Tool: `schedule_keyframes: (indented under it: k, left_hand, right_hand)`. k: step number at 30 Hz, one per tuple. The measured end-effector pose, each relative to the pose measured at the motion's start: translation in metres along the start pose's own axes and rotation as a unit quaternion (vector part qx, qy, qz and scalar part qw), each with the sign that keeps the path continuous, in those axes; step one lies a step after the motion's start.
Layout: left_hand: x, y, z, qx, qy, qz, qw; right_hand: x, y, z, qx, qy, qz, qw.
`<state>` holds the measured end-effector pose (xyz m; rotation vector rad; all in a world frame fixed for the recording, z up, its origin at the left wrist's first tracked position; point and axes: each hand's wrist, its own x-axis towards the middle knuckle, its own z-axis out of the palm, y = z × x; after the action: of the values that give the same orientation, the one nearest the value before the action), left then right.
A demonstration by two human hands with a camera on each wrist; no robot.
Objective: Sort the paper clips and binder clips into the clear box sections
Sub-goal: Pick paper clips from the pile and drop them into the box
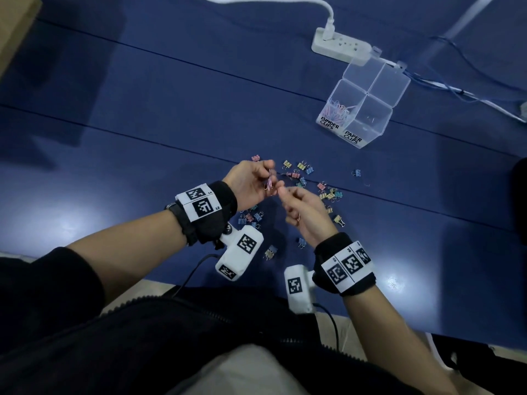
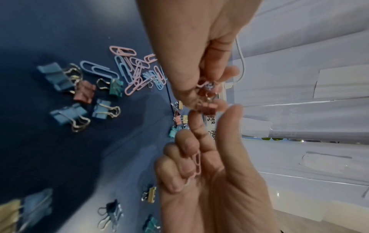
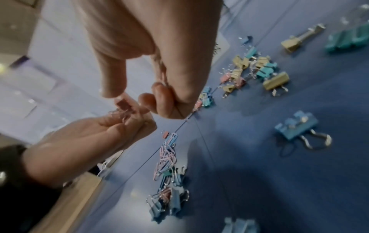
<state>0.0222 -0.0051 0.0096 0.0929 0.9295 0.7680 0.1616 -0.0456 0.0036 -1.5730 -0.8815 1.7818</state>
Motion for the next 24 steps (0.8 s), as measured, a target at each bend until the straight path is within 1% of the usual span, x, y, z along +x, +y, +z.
schedule_keyframes:
  k: [3,6,9,12,16,21,24]
  left_hand:
    - [0.000,0.000,0.001,0.007,-0.004,0.002,1.000]
    - [-0.001,-0.001,0.001,0.014,-0.008,0.022,1.000]
    - [-0.001,-0.002,-0.004,0.041,-0.008,0.030,0.999]
    - [-0.005,0.000,-0.008,0.086,0.008,0.034,0.996]
    - [-0.009,0.005,-0.010,0.111,0.007,0.035,0.993]
    - [-0.009,0.011,-0.009,0.181,0.007,0.058,0.982]
    - [-0.010,0.013,-0.007,0.211,0.005,0.066,0.975]
  right_hand:
    - [0.001,0.000,0.004,-0.129,0.042,-0.076,0.988]
    - [0.003,0.001,0.006,-0.196,0.078,-0.136,0.968]
    - [0.002,0.003,0.009,-0.204,0.104,-0.155,0.961]
    - [0.000,0.003,0.008,-0.183,0.118,-0.167,0.962]
    - [-0.001,0.003,0.002,-0.166,0.138,-0.176,0.960]
    - [-0.003,-0.001,-0.001,-0.208,0.148,-0.204,0.945]
    - [-0.006,-0.003,-0.001,-0.230,0.147,-0.236,0.933]
